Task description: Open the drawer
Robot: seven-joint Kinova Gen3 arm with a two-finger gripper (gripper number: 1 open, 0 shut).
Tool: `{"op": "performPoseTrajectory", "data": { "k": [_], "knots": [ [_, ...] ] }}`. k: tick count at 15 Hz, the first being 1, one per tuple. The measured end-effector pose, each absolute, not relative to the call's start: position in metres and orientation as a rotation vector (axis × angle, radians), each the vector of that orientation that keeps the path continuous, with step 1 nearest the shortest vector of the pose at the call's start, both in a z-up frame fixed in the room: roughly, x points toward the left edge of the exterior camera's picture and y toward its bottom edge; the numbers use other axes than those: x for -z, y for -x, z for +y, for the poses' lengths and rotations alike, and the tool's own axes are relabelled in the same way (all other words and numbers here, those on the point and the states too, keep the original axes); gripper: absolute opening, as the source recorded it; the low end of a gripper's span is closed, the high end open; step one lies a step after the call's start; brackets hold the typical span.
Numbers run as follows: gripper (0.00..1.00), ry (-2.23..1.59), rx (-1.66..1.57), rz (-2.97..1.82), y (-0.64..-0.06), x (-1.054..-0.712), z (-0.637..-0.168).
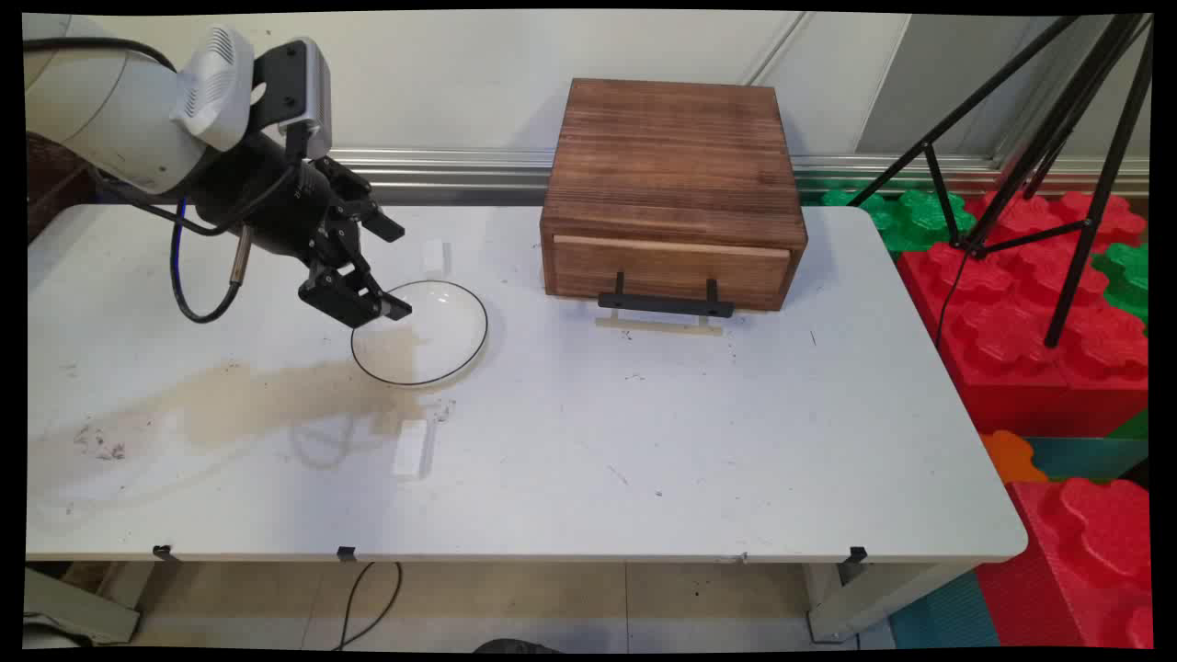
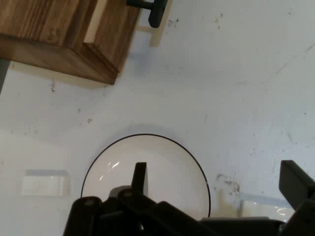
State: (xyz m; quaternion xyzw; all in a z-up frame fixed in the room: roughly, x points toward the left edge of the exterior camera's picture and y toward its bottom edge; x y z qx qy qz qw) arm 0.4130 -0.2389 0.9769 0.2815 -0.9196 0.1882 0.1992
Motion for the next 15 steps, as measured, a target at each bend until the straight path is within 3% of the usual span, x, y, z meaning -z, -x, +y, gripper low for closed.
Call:
{"op": "performPoseTrajectory", "data": {
  "k": [15],
  "knots": [
    [1.00, -0.673, -0.556, -2.558, -0.371, -0.988, -0.266]
  ]
}}
